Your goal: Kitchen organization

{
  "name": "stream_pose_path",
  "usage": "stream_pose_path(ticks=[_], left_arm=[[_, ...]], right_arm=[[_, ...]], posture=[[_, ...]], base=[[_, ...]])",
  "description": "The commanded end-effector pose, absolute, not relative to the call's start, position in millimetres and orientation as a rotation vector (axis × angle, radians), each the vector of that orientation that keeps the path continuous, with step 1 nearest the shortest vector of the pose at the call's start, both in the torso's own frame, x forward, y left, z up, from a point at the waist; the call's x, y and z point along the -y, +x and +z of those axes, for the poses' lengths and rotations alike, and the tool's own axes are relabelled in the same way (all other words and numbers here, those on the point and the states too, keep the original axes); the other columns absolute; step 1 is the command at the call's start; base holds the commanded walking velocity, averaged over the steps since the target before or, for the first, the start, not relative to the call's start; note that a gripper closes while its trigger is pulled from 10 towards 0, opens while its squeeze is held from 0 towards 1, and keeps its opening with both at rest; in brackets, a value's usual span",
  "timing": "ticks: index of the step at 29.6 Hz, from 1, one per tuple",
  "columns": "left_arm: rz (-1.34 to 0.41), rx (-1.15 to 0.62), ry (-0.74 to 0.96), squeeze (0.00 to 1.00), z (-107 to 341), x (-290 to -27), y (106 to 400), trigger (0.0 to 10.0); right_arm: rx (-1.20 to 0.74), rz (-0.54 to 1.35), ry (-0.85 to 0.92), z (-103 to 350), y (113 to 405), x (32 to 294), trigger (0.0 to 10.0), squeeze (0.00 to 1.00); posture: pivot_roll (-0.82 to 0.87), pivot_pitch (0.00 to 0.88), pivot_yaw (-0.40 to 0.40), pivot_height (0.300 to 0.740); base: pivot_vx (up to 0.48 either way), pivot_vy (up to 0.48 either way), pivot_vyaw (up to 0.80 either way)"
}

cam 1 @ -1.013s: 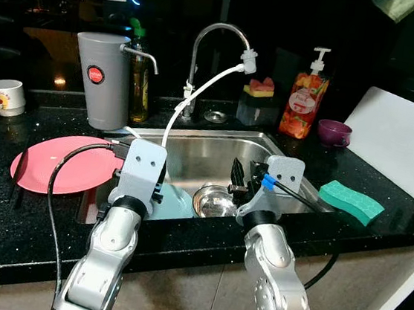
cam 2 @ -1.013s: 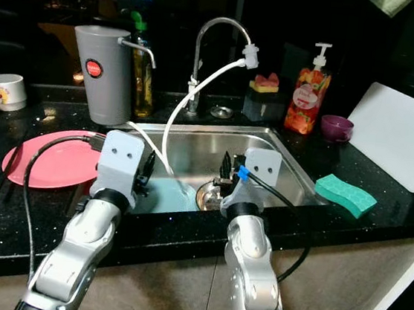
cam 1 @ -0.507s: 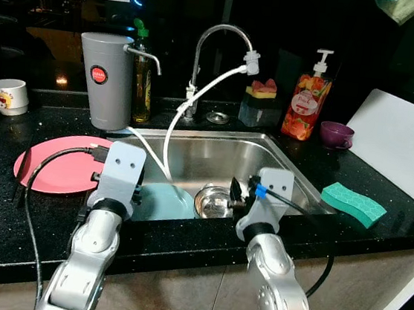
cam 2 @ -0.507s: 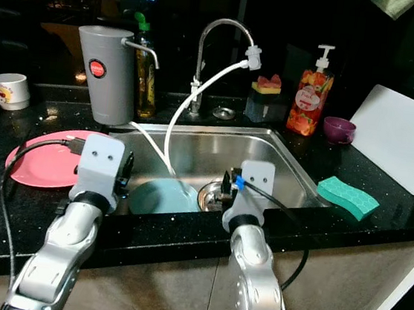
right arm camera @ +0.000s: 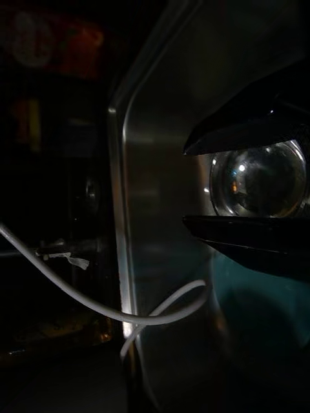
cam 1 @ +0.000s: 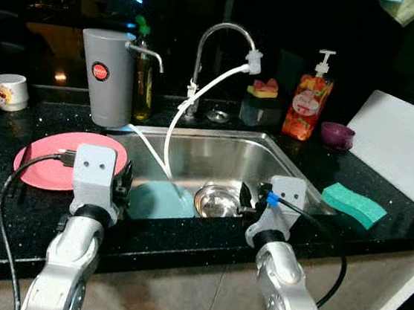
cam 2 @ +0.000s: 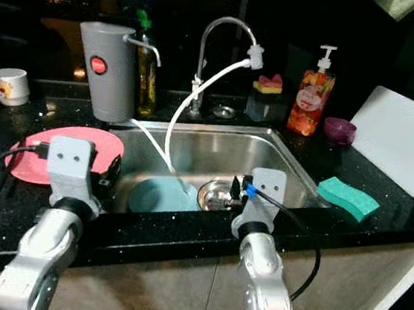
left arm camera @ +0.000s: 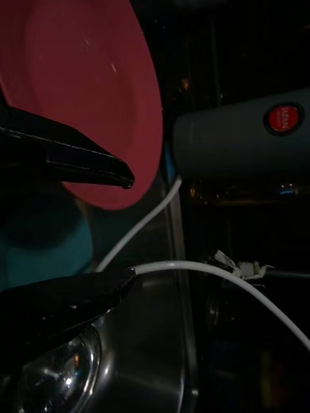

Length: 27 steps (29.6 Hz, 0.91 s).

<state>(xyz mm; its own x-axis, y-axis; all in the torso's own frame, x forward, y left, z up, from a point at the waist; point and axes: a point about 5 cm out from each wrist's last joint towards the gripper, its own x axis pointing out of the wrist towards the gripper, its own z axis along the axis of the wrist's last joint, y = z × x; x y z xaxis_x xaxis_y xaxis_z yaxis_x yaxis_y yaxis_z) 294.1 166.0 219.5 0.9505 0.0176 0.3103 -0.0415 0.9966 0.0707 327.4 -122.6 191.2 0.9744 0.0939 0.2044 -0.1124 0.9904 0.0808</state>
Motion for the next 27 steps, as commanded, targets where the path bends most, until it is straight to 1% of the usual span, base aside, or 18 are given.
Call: stream_pose_path(ticks=[1, 12, 14, 20, 27], left_arm=[[0.047, 0.301, 0.094, 0.0, 219, -174, 292, 10.0], [0.032, 0.306, 0.109, 0.0, 225, -179, 297, 10.0], [0.014, 0.31, 0.111, 0.0, 227, -177, 299, 10.0], [-0.012, 0.303, 0.105, 0.0, 225, -171, 304, 10.0], [-0.064, 0.294, 0.106, 0.0, 221, -161, 303, 10.0]], right_arm=[[0.25, 0.081, 0.098, 202, 330, 131, 10.0, 0.0], [0.268, 0.047, 0.092, 206, 327, 142, 10.0, 0.0], [0.276, 0.042, 0.088, 207, 326, 145, 10.0, 0.0], [0.294, 0.016, 0.091, 211, 322, 150, 10.0, 0.0], [0.292, 0.01, 0.086, 209, 319, 149, 10.0, 0.0]], posture=[[0.16, 0.061, -0.099, 0.74], [0.14, 0.055, -0.088, 0.74], [0.12, 0.054, -0.072, 0.74], [0.1, 0.049, -0.062, 0.74], [0.08, 0.051, -0.054, 0.74]], base=[[0.0, 0.0, 0.0], [0.0, 0.0, 0.0], [0.0, 0.0, 0.0], [0.0, 0.0, 0.0], [0.0, 0.0, 0.0]])
